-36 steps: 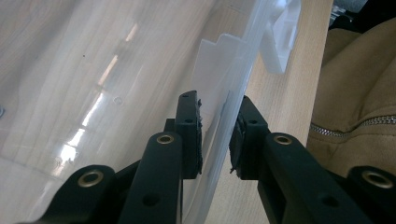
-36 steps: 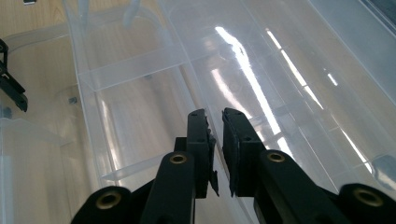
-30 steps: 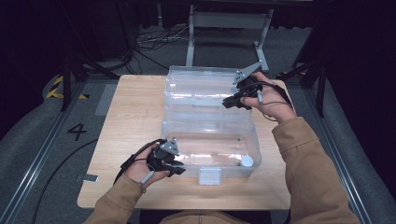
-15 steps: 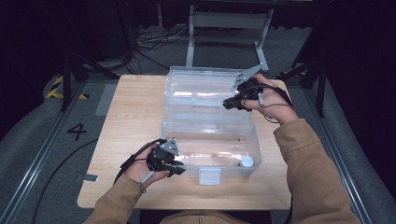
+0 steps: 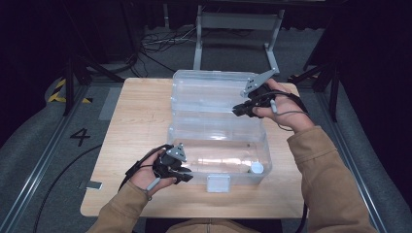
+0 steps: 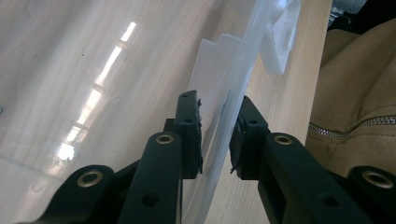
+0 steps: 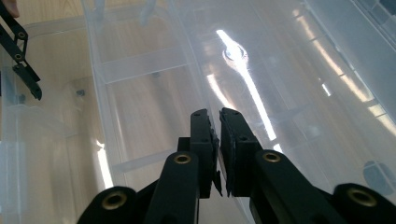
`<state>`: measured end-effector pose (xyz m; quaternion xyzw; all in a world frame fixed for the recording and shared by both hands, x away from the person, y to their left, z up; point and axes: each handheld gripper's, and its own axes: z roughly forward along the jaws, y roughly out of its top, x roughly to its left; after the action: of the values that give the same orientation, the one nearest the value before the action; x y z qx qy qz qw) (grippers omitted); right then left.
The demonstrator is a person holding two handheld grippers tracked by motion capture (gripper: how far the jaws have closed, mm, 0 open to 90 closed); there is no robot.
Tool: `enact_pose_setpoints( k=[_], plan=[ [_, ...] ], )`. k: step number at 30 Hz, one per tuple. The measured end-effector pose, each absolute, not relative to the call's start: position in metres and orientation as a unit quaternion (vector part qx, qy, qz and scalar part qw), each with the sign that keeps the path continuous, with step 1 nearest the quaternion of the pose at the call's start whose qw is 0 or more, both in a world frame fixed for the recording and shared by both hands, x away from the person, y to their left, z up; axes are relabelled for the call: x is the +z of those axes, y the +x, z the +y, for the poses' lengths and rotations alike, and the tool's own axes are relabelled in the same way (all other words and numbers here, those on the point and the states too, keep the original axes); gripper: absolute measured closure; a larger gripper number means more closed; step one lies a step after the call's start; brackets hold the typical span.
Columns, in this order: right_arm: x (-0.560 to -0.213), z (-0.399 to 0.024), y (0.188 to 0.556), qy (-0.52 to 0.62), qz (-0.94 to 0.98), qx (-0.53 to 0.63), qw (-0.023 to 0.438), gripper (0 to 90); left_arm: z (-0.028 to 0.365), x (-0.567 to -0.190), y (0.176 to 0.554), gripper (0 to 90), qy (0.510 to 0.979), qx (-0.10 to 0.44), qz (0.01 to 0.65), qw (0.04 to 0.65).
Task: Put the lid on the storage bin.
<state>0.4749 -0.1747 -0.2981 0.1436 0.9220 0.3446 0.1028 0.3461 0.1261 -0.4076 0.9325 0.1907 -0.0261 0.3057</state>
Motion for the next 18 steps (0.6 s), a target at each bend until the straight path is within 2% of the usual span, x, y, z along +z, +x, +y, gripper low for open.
enact_pose_setpoints(
  k=[18],
  plan=[
    [-0.293, -0.176, 0.448, 0.11, 0.928, 0.339, 0.111, 84.1, 0.126, -0.408, 0.346, 75.7, 0.932, -0.027, 0.191, 0.307]
  ],
)
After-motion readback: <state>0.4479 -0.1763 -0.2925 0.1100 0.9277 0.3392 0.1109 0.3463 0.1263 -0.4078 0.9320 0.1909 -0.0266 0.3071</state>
